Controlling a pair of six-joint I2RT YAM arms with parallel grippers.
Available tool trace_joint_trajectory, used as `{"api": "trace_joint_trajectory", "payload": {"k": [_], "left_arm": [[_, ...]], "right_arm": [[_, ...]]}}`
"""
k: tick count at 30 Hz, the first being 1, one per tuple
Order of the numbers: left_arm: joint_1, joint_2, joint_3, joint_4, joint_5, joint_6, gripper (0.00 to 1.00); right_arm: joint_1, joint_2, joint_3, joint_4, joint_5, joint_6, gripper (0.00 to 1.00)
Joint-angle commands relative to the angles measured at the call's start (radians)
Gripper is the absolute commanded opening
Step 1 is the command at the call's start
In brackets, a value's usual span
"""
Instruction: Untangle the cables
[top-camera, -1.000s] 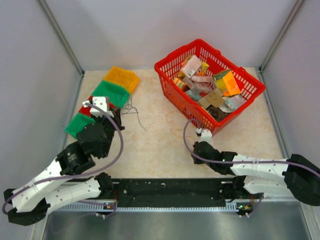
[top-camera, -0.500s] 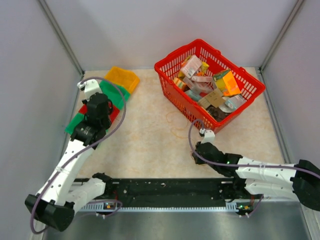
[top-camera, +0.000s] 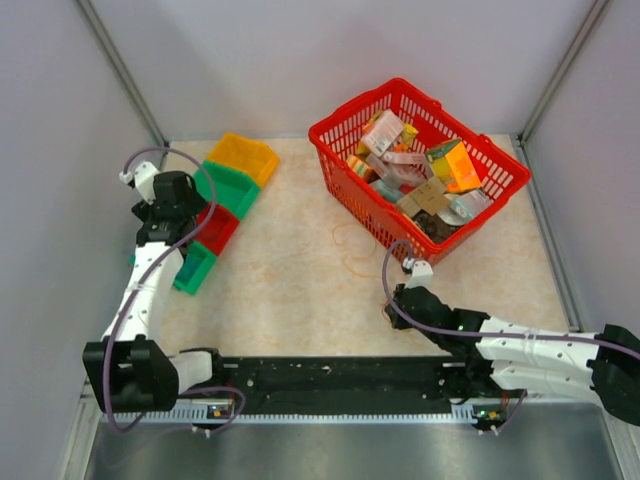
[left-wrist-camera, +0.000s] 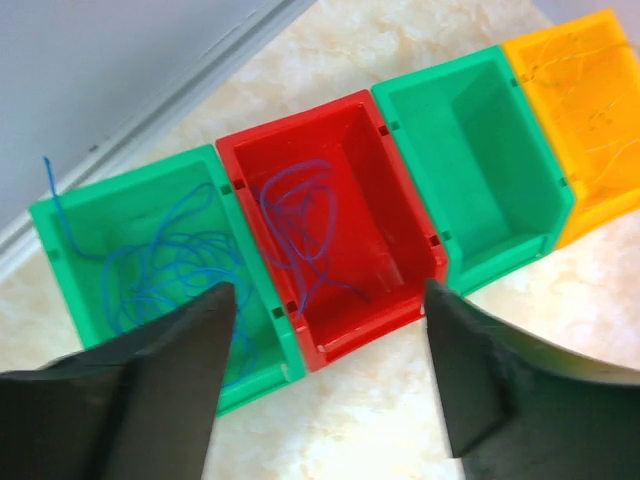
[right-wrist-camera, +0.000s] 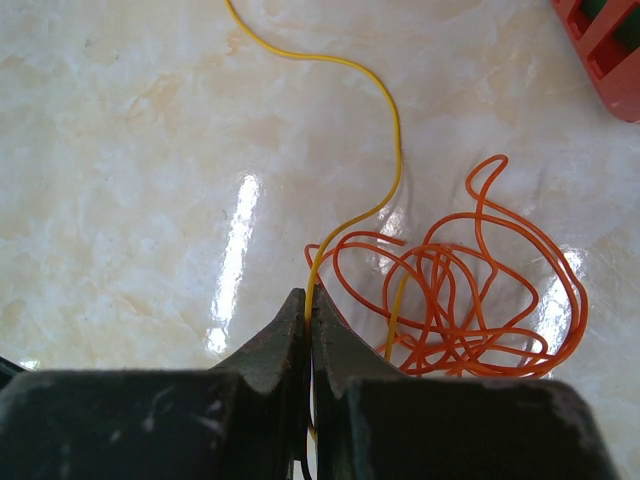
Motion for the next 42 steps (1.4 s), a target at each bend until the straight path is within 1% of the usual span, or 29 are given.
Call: {"api": "trace_joint_trajectory", "payload": {"k": [1, 4, 6, 8, 9, 12, 14, 15, 18, 20, 23, 24, 25, 26, 27, 29, 31, 34, 37, 40, 42], "left_arm": [[0.021, -0.021, 0.019, 0.039, 0.104, -0.061, 0.94], [0.021, -0.034, 0.015, 0.030, 0.154, -0.061, 0.98], [0.023, -0.048, 0.000, 0.033, 0.229, -0.052, 0.95], [0.021, -0.064, -0.031, 0.066, 0.376, -0.025, 0.89], [0.020, -0.070, -0.049, 0.085, 0.480, -0.028, 0.85], [0.015, -0.073, -0.143, 0.195, 0.853, -0.046, 0.74], [-0.020, -0.059, -0.200, 0.244, 1.051, -0.063, 0.73], [-0.083, -0.056, -0.229, 0.270, 1.081, -0.060, 0.74], [-0.276, -0.094, -0.292, 0.283, 1.009, 0.009, 0.78], [-0.387, -0.142, -0.342, 0.313, 0.958, 0.017, 0.79], [-0.442, -0.203, -0.471, 0.483, 1.041, -0.014, 0.77], [-0.445, -0.212, -0.494, 0.502, 1.067, -0.015, 0.76], [-0.445, -0.217, -0.499, 0.497, 1.081, -0.009, 0.76], [-0.445, -0.222, -0.496, 0.484, 1.087, 0.000, 0.76], [-0.447, -0.220, -0.491, 0.471, 1.095, 0.006, 0.76], [-0.453, -0.213, -0.487, 0.477, 1.130, 0.012, 0.77], [-0.474, -0.193, -0.475, 0.487, 1.161, 0.015, 0.78], [-0.529, -0.141, -0.452, 0.474, 1.147, 0.025, 0.79], [-0.618, -0.075, -0.426, 0.473, 1.110, 0.041, 0.79], [-0.730, 0.005, -0.374, 0.459, 1.050, 0.080, 0.79], [-0.801, 0.069, -0.329, 0.435, 1.000, 0.106, 0.77]], "right_arm": [[-0.009, -0.007, 0.002, 0.033, 0.015, -0.018, 0.00], [-0.009, 0.013, 0.006, 0.042, 0.007, -0.020, 0.00], [-0.009, 0.033, 0.011, 0.068, -0.006, -0.023, 0.00], [-0.009, 0.064, 0.020, 0.089, -0.031, -0.030, 0.00], [-0.011, 0.079, 0.026, 0.098, -0.045, -0.035, 0.00], [-0.009, 0.142, 0.046, 0.144, -0.100, -0.058, 0.00], [-0.008, 0.177, 0.063, 0.184, -0.170, -0.084, 0.00], [-0.009, 0.197, 0.069, 0.212, -0.206, -0.098, 0.01], [0.014, 0.245, 0.104, 0.276, -0.304, -0.136, 0.02], [0.047, 0.255, 0.127, 0.316, -0.356, -0.158, 0.02], [0.078, 0.239, 0.114, 0.445, -0.482, -0.167, 0.05], [0.081, 0.228, 0.108, 0.485, -0.511, -0.159, 0.09], [0.081, 0.217, 0.100, 0.506, -0.519, -0.155, 0.15], [0.081, 0.199, 0.098, 0.490, -0.499, -0.149, 0.26], [0.081, 0.182, 0.098, 0.458, -0.458, -0.143, 0.39], [0.080, 0.141, 0.109, 0.346, -0.342, -0.129, 0.60], [0.077, 0.093, 0.123, 0.226, -0.233, -0.124, 0.70], [0.077, 0.030, 0.138, 0.071, -0.119, -0.129, 0.72], [0.075, -0.039, 0.131, -0.045, -0.045, -0.115, 0.72], [0.075, -0.117, 0.094, -0.119, 0.006, -0.074, 0.71], [0.075, -0.169, 0.063, -0.141, 0.004, -0.054, 0.70]]}}
